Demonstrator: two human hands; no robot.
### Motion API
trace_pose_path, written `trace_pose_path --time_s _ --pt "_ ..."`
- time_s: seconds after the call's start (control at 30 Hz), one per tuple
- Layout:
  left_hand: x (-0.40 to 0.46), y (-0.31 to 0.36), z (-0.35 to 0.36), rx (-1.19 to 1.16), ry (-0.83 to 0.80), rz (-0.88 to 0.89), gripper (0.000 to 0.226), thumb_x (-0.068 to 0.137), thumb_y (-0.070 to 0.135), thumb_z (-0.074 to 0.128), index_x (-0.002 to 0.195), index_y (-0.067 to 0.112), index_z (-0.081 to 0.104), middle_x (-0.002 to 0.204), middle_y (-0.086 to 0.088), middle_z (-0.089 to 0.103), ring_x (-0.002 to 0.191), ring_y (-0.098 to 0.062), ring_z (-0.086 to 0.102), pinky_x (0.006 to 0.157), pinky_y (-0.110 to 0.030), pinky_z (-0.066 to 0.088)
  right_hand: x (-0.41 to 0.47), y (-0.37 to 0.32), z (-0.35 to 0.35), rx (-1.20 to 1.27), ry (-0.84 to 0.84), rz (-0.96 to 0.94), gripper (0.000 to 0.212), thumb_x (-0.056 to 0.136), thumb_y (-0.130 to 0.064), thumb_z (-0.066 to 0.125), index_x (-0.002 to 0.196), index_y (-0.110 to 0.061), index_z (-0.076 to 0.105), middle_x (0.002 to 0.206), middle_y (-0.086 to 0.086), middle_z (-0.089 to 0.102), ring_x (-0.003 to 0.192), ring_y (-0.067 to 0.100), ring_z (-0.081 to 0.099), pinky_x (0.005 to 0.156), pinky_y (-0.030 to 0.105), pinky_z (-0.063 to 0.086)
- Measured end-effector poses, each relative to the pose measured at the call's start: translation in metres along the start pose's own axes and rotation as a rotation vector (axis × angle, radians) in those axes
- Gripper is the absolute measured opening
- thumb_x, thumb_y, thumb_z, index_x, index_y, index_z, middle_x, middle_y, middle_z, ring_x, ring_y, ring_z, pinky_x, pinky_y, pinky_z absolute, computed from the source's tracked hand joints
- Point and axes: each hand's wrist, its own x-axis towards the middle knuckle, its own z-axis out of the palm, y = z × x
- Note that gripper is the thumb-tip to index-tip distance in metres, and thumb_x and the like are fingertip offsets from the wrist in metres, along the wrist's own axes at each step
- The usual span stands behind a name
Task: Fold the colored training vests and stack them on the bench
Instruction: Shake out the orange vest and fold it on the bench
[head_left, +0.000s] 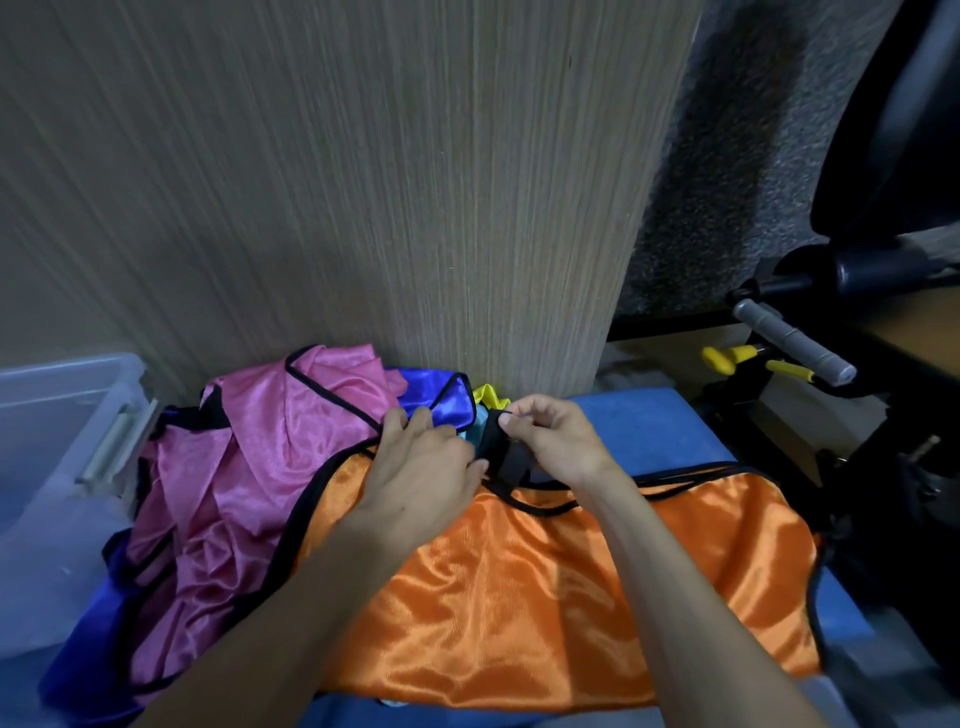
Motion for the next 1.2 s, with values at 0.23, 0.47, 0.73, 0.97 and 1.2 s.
trace_pose_path --time_s 0.23,0.47,0.73,0.97,1.2 --pt "-0.001 0.007 0.014 -0.175 0.261 0.020 0.026 0.081 0.033 0.043 0.100 0.025 0.059 0.095 0.009 0.057 0.093 -0.022 0.053 0.092 -0.044 0.037 -0.001 -0.003 0.001 0.052 0.016 0.105 0.008 0.097 -0.019 0.066 0.091 -0.015 0.065 0.060 -0.008 0.056 0.045 0.002 0.049 0.041 0.020 0.042" --pt "-0.001 0.012 0.013 -0.249 0.111 0.079 0.058 0.076 0.074 0.044 0.115 0.032 0.055 0.115 0.016 0.046 0.110 -0.013 0.044 0.103 -0.040 0.032 0.000 -0.003 0.003 0.077 0.022 0.116 0.006 0.098 -0.018 0.066 0.094 -0.013 0.065 0.064 -0.001 0.057 0.044 0.002 0.052 0.039 0.019 0.042" --pt "0.031 0.006 0.021 -0.295 0.069 -0.084 0.026 0.091 0.056 0.061 0.090 0.030 0.057 0.090 0.016 0.063 0.093 -0.016 0.057 0.086 -0.036 0.032 0.005 0.003 -0.036 -0.251 0.030 0.000 0.014 0.100 -0.021 0.061 0.099 -0.015 0.074 0.089 -0.004 0.072 0.081 0.006 0.065 0.073 0.024 0.050" --pt "0.036 0.002 0.031 -0.381 0.086 -0.114 0.024 0.092 0.046 0.066 0.103 0.034 0.048 0.078 0.015 0.066 0.094 -0.012 0.056 0.086 -0.031 0.024 -0.002 0.022 -0.090 -0.741 -0.193 0.237 0.030 0.100 -0.030 0.062 0.129 -0.021 0.064 0.116 -0.002 0.062 0.113 0.017 0.058 0.088 0.023 0.039" --pt "0.035 0.001 0.034 -0.417 0.105 -0.099 0.036 0.093 0.044 0.067 0.121 0.031 0.050 0.077 0.015 0.065 0.097 -0.008 0.049 0.086 -0.029 0.020 -0.005 0.027 -0.094 -0.748 -0.233 0.224 0.024 0.089 -0.036 0.076 0.107 -0.028 0.063 0.109 -0.003 0.063 0.099 0.015 0.059 0.075 0.024 0.043"
